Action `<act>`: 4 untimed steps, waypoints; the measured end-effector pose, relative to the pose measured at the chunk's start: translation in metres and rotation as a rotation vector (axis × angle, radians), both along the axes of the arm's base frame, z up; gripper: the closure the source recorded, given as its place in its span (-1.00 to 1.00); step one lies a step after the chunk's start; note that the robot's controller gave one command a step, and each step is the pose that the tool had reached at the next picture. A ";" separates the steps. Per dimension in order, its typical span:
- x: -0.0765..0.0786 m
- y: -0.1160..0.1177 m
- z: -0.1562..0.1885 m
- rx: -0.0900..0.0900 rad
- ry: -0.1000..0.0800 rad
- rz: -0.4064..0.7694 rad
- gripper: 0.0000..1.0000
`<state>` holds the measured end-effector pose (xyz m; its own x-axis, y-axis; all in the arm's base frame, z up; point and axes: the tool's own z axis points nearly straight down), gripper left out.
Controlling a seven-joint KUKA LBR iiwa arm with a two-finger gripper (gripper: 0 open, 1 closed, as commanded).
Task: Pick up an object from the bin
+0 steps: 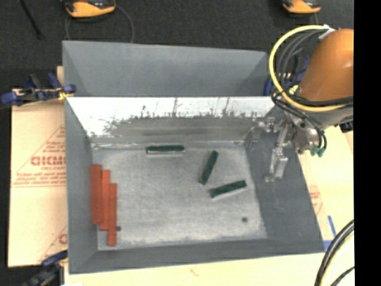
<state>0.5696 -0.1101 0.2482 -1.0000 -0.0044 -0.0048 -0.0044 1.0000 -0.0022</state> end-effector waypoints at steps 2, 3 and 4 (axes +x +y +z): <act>-0.014 -0.021 -0.179 0.003 0.003 -0.170 -1.00; -0.013 -0.022 -0.177 0.001 0.001 -0.166 1.00; -0.007 0.006 0.020 0.001 -0.009 -0.128 1.00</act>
Offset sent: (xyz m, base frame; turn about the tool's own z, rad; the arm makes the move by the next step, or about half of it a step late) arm 0.0048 -0.0085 -0.1359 -0.0282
